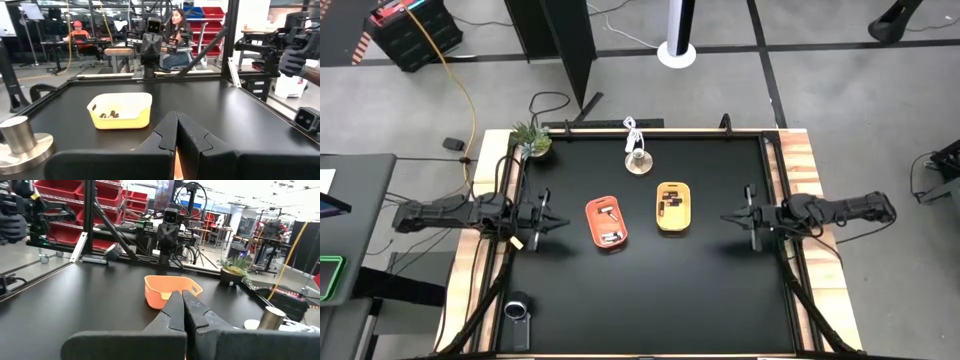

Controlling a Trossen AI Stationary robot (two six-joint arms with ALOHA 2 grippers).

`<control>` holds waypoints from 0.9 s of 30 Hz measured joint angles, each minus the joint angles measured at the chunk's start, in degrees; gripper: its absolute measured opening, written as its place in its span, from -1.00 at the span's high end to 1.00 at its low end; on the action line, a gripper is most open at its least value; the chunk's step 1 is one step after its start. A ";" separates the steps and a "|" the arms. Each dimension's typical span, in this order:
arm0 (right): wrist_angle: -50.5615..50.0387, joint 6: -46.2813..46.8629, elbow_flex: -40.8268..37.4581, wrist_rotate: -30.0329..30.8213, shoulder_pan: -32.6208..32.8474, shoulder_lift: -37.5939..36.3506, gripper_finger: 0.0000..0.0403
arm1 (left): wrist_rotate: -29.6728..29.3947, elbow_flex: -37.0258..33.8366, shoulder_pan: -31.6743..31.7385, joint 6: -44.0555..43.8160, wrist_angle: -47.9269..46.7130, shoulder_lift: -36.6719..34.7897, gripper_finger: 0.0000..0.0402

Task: Sort batteries
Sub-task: Return to Home Position

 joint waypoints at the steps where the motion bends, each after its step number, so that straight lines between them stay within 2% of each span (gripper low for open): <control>1: -0.07 0.01 -0.01 -0.40 -0.77 0.00 1.00 | 0.11 0.00 0.36 -0.12 0.02 0.00 1.00; 9: -1.13 0.23 -0.02 -5.93 -4.80 0.00 1.00 | 0.67 -0.04 1.85 -0.52 0.15 0.00 1.00; 22: -1.15 -0.45 -0.02 -6.07 -5.02 0.02 0.94 | 0.16 -0.04 1.91 -0.26 0.15 0.00 1.00; 27: -1.13 6.80 -0.02 -6.07 -5.00 0.02 0.85 | 0.10 -0.04 1.89 -1.95 0.10 0.00 1.00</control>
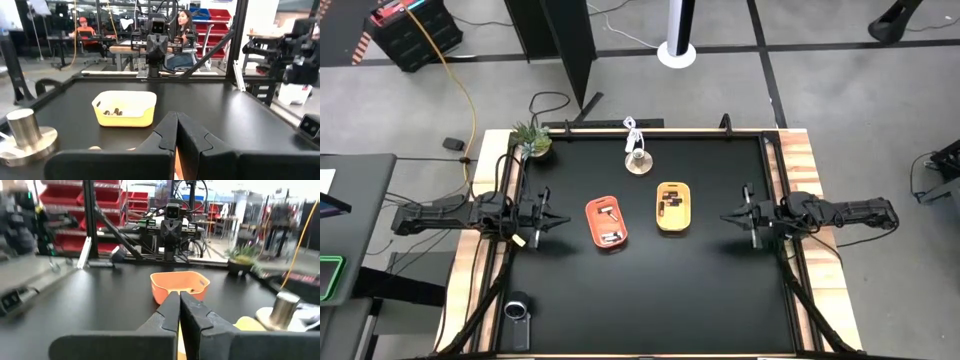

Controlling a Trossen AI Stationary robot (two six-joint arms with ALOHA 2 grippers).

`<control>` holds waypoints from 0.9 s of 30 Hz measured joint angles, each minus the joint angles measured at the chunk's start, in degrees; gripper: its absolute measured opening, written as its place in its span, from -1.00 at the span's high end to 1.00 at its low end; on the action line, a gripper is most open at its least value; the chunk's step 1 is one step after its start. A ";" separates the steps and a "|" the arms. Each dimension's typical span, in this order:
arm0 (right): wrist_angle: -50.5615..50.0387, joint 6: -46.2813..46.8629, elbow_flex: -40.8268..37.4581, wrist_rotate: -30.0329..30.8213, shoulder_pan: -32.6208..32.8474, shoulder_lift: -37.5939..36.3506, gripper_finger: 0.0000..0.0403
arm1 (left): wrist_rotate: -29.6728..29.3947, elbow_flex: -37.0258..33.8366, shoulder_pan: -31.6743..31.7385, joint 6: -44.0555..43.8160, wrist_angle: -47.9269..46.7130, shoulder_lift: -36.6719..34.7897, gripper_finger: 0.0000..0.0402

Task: Sort batteries
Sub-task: Return to Home Position

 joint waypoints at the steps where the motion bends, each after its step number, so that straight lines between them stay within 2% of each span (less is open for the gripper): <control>1: 0.00 2.19 0.00 0.00 -0.02 0.00 0.84 | -0.02 0.00 -0.01 -1.20 0.00 0.01 1.00; 7: 0.00 10.22 0.00 0.00 0.00 0.00 0.83 | -0.11 0.00 -0.02 -8.65 -0.02 0.02 0.97; 27: 0.02 11.31 0.00 0.02 0.00 0.00 0.83 | -0.15 0.00 -0.02 -8.07 -0.02 0.02 0.96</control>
